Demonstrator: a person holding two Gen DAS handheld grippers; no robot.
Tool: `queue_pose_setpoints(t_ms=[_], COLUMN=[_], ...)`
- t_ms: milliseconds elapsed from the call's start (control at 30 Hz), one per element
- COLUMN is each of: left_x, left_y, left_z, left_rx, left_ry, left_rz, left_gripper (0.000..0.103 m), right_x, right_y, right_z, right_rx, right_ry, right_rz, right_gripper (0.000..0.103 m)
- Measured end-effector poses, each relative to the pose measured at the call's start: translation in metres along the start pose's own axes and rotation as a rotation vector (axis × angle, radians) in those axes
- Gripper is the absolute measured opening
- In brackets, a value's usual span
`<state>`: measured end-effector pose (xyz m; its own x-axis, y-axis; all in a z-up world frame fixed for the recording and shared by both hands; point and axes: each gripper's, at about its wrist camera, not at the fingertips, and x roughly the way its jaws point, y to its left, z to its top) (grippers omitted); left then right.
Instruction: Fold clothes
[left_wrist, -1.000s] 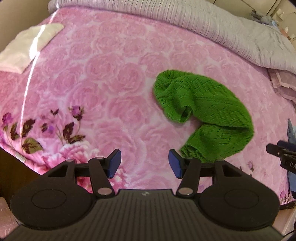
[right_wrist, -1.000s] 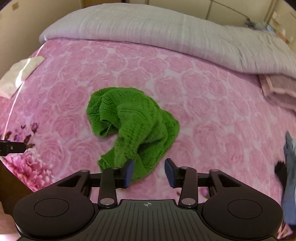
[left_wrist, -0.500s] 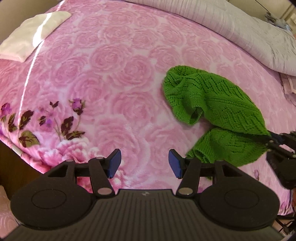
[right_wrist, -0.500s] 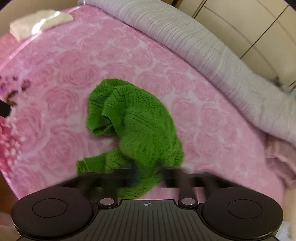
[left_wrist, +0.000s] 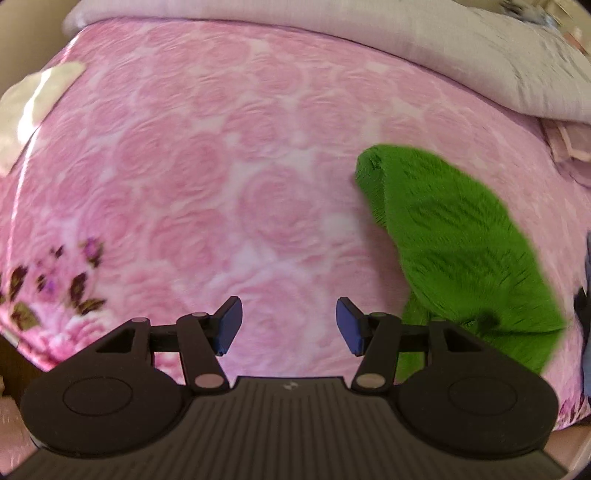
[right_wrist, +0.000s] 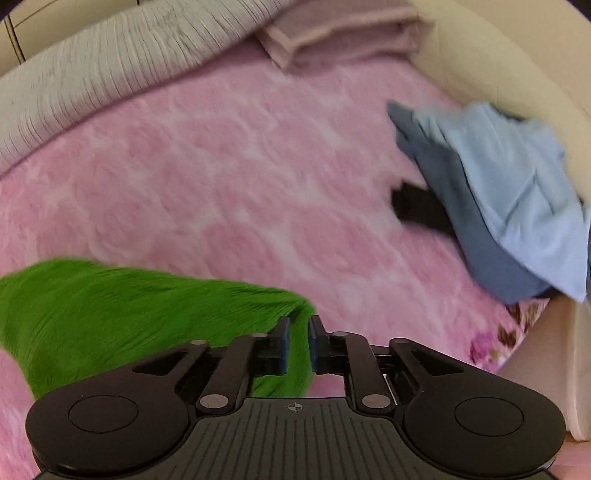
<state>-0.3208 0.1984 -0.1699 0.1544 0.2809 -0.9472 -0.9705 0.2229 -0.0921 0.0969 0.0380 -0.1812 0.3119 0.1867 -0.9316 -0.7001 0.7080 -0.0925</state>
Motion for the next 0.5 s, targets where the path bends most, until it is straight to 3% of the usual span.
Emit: queue_pose_setpoints(t_ms=[67,333,500], left_x=[0.006,0.033,0.057], left_y=[-0.016,-0.051,-0.045], left_z=[0.003,0.002,-0.007], left_rx=[0.027,0.087,0.071], left_ry=[0.007,0.014,0.038], left_rz=[0.000,-0.003,-0.003], left_gripper=[0.051,0.051,0.051], right_x=[0.003,0.012,0.036], right_y=[-0.015,0.029,0.071], right_z=[-0.013,-0.076,-0.114], right_rx=[-0.044,-0.525,-0.836], right_ry=[0.004,-0.140,-0.226], right_rz=[0.013,0.130,0.172], right_gripper=[0.022,0.035,0.036])
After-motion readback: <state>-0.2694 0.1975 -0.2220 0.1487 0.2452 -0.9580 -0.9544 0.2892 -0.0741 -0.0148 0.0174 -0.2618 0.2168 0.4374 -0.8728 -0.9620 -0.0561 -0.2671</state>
